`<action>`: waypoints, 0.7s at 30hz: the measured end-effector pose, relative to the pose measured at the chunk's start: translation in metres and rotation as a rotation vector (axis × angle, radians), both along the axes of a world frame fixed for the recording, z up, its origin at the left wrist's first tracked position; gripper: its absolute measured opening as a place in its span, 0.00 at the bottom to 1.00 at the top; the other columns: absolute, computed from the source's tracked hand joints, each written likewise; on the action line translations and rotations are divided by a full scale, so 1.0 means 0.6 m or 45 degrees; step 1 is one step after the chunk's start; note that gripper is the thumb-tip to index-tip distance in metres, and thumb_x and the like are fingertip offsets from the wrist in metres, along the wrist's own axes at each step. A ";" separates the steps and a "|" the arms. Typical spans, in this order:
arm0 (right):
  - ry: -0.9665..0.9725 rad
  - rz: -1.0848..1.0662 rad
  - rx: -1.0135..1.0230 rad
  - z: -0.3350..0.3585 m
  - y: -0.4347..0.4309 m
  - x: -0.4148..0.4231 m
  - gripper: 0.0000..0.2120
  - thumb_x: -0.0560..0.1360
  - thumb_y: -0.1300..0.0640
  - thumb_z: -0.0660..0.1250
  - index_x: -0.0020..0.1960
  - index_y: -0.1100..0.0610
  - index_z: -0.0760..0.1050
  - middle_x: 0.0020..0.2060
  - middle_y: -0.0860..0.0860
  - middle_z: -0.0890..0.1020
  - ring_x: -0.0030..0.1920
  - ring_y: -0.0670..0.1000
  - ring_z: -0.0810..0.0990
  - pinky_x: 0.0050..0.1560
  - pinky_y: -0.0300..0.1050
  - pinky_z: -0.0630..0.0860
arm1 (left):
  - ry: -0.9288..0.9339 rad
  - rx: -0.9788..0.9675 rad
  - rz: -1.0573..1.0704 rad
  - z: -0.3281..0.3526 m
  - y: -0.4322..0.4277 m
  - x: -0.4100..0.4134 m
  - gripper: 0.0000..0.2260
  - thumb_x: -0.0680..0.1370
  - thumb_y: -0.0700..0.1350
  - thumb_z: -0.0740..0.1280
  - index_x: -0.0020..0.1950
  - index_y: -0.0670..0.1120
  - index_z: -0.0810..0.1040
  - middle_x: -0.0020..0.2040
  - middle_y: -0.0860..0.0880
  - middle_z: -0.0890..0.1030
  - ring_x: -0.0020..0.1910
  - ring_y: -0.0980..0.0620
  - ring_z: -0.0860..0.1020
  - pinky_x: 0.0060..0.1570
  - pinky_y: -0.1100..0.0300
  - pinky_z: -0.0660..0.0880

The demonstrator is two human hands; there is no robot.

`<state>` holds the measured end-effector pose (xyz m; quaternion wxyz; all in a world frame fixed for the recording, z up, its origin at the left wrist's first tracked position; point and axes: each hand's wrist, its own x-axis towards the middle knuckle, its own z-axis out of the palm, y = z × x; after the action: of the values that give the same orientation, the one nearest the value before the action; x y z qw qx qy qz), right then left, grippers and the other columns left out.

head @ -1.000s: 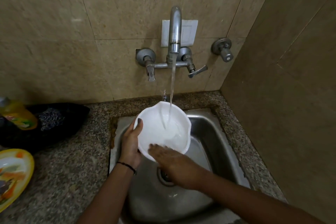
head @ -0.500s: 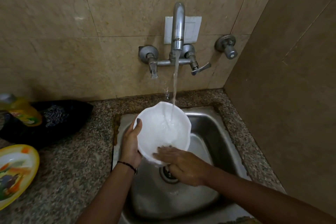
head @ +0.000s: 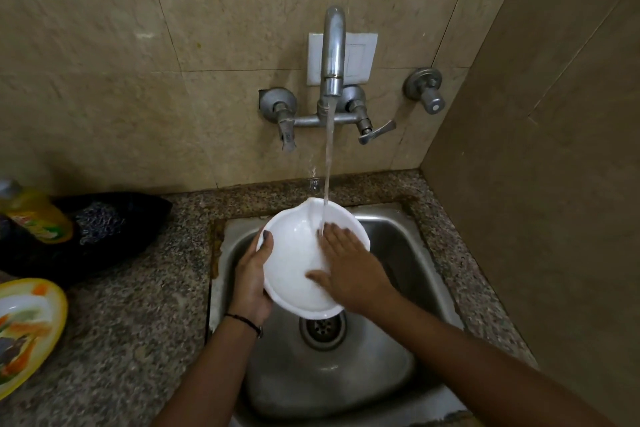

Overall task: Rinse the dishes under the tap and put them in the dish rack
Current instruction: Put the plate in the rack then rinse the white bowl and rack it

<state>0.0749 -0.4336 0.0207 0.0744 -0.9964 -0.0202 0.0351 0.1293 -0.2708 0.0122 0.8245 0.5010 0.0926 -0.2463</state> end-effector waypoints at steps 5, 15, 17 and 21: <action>0.226 0.006 0.176 0.009 0.073 -0.082 0.45 0.68 0.27 0.34 0.77 0.51 0.46 0.77 0.55 0.49 0.76 0.62 0.46 0.73 0.59 0.43 | 0.134 -0.017 0.046 -0.020 -0.003 -0.008 0.21 0.77 0.58 0.64 0.67 0.50 0.75 0.61 0.42 0.81 0.59 0.38 0.79 0.59 0.39 0.75; -0.071 0.451 -0.373 0.013 0.053 -0.116 0.29 0.67 0.51 0.75 0.66 0.53 0.73 0.62 0.54 0.79 0.61 0.58 0.78 0.61 0.61 0.71 | 0.265 -0.106 -0.063 -0.031 -0.011 -0.014 0.25 0.76 0.58 0.64 0.71 0.50 0.70 0.63 0.41 0.79 0.61 0.38 0.78 0.57 0.42 0.76; -0.035 0.469 -0.483 0.039 0.059 -0.113 0.26 0.68 0.52 0.74 0.64 0.55 0.75 0.60 0.55 0.80 0.60 0.59 0.79 0.59 0.62 0.73 | 0.322 -0.147 -0.106 -0.026 -0.011 -0.014 0.25 0.77 0.58 0.63 0.71 0.48 0.70 0.63 0.40 0.79 0.61 0.38 0.78 0.54 0.44 0.77; -0.043 0.490 -0.264 0.118 0.067 -0.087 0.20 0.73 0.58 0.65 0.65 0.54 0.72 0.57 0.54 0.81 0.55 0.57 0.81 0.53 0.51 0.74 | 0.282 -0.283 -0.124 -0.010 -0.018 -0.009 0.20 0.81 0.51 0.59 0.69 0.44 0.72 0.57 0.41 0.82 0.52 0.42 0.81 0.43 0.52 0.81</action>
<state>0.0226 -0.3935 0.0913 -0.0369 -0.9770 -0.2074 0.0338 0.1240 -0.2815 0.0064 0.8467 0.3803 0.1307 -0.3484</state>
